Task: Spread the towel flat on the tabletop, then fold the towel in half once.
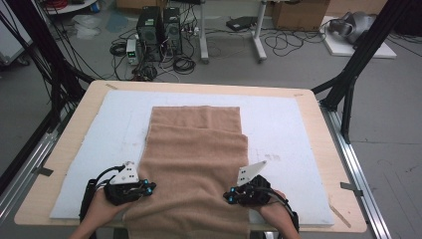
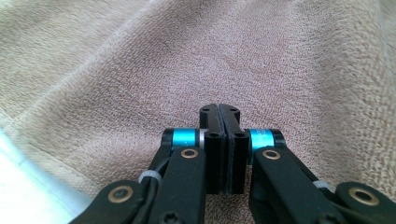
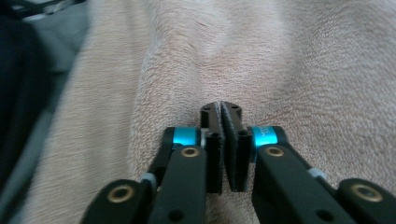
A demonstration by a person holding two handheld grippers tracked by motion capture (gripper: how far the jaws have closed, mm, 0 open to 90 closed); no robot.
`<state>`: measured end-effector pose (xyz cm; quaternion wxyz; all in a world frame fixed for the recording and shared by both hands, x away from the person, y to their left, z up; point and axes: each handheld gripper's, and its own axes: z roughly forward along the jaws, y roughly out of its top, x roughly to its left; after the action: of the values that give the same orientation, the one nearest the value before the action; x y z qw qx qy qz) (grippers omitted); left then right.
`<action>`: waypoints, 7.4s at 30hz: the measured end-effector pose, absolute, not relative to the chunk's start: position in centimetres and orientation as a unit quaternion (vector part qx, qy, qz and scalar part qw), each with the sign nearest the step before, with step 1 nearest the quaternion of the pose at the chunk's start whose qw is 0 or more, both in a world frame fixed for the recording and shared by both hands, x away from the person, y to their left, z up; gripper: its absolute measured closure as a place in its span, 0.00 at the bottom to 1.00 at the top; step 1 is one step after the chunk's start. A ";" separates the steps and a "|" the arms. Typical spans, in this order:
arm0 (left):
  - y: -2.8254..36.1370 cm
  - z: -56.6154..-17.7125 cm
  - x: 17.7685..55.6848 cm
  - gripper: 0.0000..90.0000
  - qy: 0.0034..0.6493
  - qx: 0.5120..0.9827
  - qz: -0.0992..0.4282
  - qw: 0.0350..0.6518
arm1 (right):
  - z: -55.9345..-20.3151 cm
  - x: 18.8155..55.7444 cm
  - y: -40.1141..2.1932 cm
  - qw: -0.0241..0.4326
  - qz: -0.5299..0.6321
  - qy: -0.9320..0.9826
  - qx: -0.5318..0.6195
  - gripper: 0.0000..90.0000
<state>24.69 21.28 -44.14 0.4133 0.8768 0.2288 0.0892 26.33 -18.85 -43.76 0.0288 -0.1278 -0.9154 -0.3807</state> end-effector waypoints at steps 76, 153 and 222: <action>23.4 -43.9 22.0 0.96 0.224 0.867 0.097 0.434 | -43.3 26.4 -19.4 0.028 -0.390 -0.912 -0.126 0.97; 23.3 -40.7 27.3 0.45 0.290 0.825 0.133 0.466 | -39.6 31.4 -20.1 -0.048 -0.440 -0.870 -0.218 0.36; 21.4 -44.4 42.7 0.82 0.386 0.822 0.156 0.389 | -43.9 44.3 -19.9 -0.105 -0.353 -0.861 -0.351 0.80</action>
<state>42.67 21.44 -44.45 0.3886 0.8221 0.3860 0.1556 44.35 -19.95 -43.86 -0.1050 -0.3506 -0.8612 -0.3527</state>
